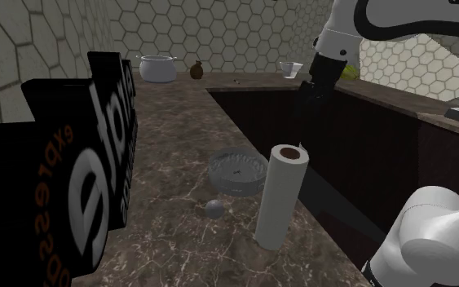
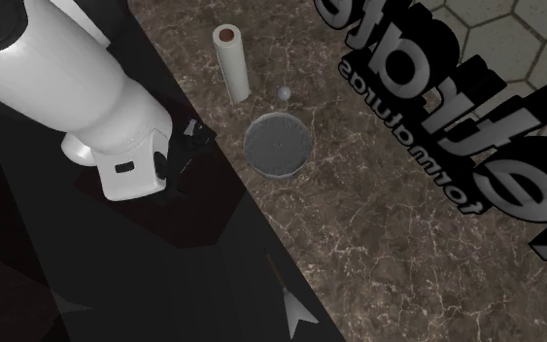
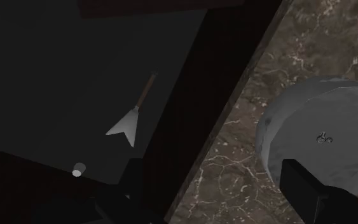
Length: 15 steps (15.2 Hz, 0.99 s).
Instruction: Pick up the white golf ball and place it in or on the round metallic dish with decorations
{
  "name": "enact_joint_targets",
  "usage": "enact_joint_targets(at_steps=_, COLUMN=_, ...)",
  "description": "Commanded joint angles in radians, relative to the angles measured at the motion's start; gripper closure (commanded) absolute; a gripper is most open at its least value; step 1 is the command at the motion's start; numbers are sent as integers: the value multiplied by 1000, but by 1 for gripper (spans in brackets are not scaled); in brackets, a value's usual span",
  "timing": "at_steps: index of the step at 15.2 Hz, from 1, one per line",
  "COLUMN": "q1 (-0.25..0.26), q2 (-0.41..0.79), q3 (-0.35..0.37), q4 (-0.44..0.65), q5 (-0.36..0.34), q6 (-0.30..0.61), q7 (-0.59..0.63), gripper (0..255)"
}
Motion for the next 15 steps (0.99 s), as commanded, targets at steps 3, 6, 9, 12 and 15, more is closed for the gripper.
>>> enact_joint_targets(at_steps=3, q1=11, q2=-5, q3=48, q4=-25, q5=18, q6=22, q7=52, gripper=0)
enact_joint_targets(at_steps=6, q1=28, q2=-2, q3=120, q4=-53, q5=46, q6=57, q7=130, gripper=0)
enact_joint_targets(at_steps=9, q1=45, q2=14, q3=193, q4=-70, q5=72, q6=93, q7=208, gripper=0)
enact_joint_targets(at_steps=12, q1=60, q2=43, q3=268, q4=-75, q5=95, q6=131, q7=287, gripper=0)
enact_joint_targets(at_steps=15, q1=71, q2=84, q3=344, q4=-69, q5=112, q6=170, q7=368, gripper=0)
